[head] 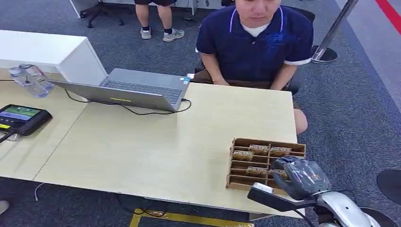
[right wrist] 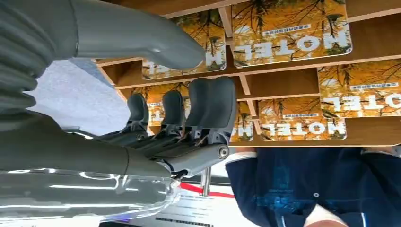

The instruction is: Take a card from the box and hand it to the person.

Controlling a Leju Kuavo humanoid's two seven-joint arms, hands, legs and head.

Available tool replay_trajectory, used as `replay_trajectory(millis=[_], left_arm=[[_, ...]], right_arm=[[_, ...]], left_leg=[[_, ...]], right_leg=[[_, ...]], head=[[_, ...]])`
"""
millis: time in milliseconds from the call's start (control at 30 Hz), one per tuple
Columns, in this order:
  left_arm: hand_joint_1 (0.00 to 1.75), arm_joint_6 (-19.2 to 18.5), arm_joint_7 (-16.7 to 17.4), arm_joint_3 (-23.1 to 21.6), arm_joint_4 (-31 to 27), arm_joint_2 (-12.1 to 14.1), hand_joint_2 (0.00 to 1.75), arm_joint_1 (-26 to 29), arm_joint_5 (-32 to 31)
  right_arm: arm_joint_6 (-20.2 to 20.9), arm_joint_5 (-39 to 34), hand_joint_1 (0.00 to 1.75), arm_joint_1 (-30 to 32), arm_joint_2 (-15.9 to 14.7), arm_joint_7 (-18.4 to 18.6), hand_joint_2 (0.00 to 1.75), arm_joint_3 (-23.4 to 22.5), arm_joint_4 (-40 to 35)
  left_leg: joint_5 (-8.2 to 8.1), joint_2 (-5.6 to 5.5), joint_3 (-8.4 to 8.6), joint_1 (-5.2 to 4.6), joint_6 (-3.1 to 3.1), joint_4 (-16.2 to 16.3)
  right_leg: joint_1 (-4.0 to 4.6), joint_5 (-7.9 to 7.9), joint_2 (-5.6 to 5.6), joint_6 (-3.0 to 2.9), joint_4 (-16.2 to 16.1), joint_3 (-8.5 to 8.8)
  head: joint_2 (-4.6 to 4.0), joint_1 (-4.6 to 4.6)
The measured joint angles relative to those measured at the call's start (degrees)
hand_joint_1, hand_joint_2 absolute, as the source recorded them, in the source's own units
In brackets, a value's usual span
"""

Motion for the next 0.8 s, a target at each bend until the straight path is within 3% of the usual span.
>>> replay_trajectory(millis=[800], left_arm=[[0.0, 0.0, 0.0, 0.0, 0.0, 0.0, 1.75, 0.0, -0.2]], right_arm=[[-0.4, 0.0, 0.99, 0.6, -0.5, 0.4, 1.75, 0.0, 0.5]], left_leg=[[0.0, 0.0, 0.0, 0.0, 0.0, 0.0]], right_leg=[[0.0, 0.0, 0.0, 0.0, 0.0, 0.0]], head=[[0.0, 0.0]])
